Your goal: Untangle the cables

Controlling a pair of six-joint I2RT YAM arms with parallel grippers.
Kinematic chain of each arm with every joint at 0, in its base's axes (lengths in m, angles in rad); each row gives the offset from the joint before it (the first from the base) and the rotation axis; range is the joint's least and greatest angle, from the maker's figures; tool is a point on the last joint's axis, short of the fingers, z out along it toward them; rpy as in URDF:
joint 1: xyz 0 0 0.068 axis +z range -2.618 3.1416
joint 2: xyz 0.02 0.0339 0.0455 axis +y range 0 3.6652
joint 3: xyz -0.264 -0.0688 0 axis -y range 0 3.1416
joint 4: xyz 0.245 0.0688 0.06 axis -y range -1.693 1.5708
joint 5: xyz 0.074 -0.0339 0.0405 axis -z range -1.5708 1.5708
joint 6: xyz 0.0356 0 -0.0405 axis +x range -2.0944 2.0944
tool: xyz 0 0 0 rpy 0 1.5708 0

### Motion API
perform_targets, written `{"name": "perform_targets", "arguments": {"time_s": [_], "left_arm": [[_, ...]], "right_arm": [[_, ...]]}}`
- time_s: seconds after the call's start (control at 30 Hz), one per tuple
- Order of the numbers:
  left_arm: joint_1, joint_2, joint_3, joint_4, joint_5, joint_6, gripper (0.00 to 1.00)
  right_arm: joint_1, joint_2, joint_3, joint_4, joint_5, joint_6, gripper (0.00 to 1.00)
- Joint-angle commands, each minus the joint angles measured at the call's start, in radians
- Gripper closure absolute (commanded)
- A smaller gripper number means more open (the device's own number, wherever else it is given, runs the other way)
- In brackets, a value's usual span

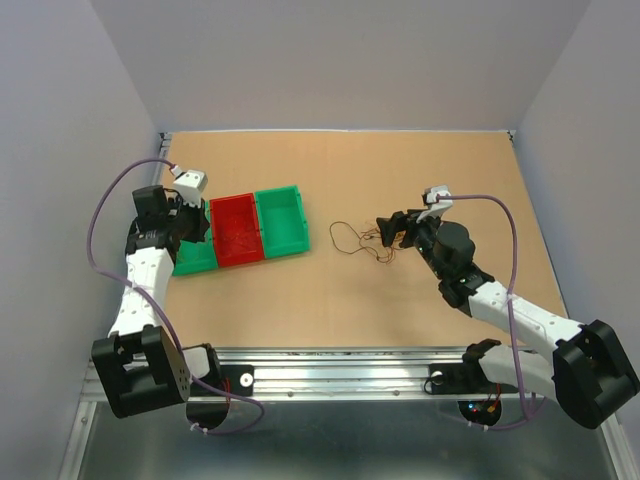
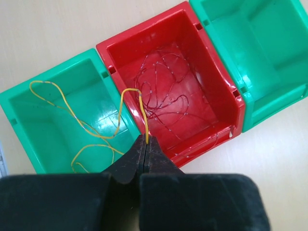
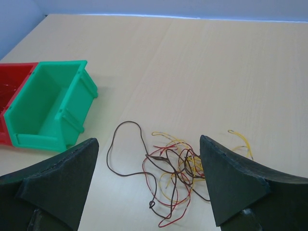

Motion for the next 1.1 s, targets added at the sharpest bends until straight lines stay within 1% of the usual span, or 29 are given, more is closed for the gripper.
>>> {"name": "perform_targets", "arguments": {"time_s": [0.0, 0.2, 0.3, 0.37, 0.47, 0.63, 0.77, 0.87, 1.0, 1.07], "left_arm": [[0.025, -0.028, -0.038, 0.036, -0.015, 0.074, 1.0], [0.115, 0.053, -0.034, 0.043, 0.008, 0.117, 1.0], [0.126, 0.098, -0.027, 0.069, -0.033, 0.119, 1.0], [0.126, 0.131, -0.032, 0.103, -0.076, 0.12, 1.0], [0.125, 0.208, 0.003, 0.07, -0.103, 0.128, 1.0], [0.126, 0.314, 0.049, 0.06, -0.154, 0.128, 1.0], [0.122, 0.398, 0.089, 0.097, -0.215, 0.101, 1.0], [0.105, 0.42, 0.086, 0.129, -0.246, 0.093, 1.0], [0.056, 0.443, 0.078, 0.164, -0.318, 0.075, 0.94], [0.051, 0.444, 0.077, 0.171, -0.327, 0.073, 0.92]], "right_arm": [[-0.004, -0.004, -0.012, 0.046, -0.012, 0.005, 0.1], [-0.004, 0.002, -0.009, 0.046, -0.019, 0.008, 0.1], [-0.002, -0.003, -0.01, 0.047, -0.018, 0.008, 0.1], [-0.004, -0.004, -0.013, 0.046, -0.016, 0.01, 0.1], [-0.004, -0.006, -0.015, 0.046, -0.016, 0.008, 0.1], [-0.004, 0.003, -0.01, 0.046, -0.022, 0.008, 0.1], [-0.004, 0.034, 0.005, 0.046, -0.038, 0.011, 0.1], [-0.002, 0.06, 0.017, 0.044, -0.044, 0.01, 0.1], [-0.004, 0.074, 0.027, 0.043, -0.047, 0.011, 0.1], [-0.004, 0.075, 0.027, 0.043, -0.049, 0.013, 0.1]]}}
